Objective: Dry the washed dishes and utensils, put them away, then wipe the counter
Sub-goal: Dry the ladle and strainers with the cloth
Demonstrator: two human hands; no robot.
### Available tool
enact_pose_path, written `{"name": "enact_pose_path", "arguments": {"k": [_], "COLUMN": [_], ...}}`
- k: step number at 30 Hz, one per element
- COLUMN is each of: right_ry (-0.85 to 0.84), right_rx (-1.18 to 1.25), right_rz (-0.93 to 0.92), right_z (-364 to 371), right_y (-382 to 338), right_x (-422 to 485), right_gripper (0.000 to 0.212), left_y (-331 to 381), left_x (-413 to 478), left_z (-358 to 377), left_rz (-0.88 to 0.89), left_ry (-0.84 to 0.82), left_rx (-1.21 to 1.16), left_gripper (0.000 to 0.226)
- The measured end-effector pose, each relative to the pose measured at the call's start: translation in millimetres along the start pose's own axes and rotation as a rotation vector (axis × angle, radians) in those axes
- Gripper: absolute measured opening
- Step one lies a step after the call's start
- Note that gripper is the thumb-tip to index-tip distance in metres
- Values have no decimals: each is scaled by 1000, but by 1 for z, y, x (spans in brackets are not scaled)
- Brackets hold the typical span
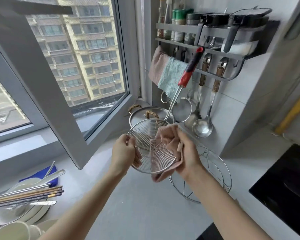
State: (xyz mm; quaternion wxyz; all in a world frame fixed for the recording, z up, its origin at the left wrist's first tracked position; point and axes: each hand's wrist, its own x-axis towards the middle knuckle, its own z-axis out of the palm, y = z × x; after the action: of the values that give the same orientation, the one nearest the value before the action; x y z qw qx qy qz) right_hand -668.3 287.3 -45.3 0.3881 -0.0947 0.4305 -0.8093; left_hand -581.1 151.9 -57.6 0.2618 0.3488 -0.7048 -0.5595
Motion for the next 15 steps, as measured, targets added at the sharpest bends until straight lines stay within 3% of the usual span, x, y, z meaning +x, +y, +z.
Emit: {"name": "enact_pose_path", "arguments": {"k": [2,5,7,10,15], "right_ry": [19,106,180,174,152], "right_rx": [-152,-183,-273,-410,-482], "right_rz": [22,20,-94,-232,-219], "right_z": [-11,-29,-42,-58,-62], "right_y": [11,12,-4,-36,-77], "right_x": [-12,-28,-33,-29,-7], "right_gripper": [17,47,67,83,115], "left_y": [-4,-1,-1,-5,-14], "left_x": [-2,0,5,10,1], "left_z": [0,-6,-12,-18,-2], "left_rz": [64,147,164,155,186], "left_ry": [18,39,39,4,-153], "left_rx": [32,56,52,52,137], "left_gripper": [24,25,25,24,21]}}
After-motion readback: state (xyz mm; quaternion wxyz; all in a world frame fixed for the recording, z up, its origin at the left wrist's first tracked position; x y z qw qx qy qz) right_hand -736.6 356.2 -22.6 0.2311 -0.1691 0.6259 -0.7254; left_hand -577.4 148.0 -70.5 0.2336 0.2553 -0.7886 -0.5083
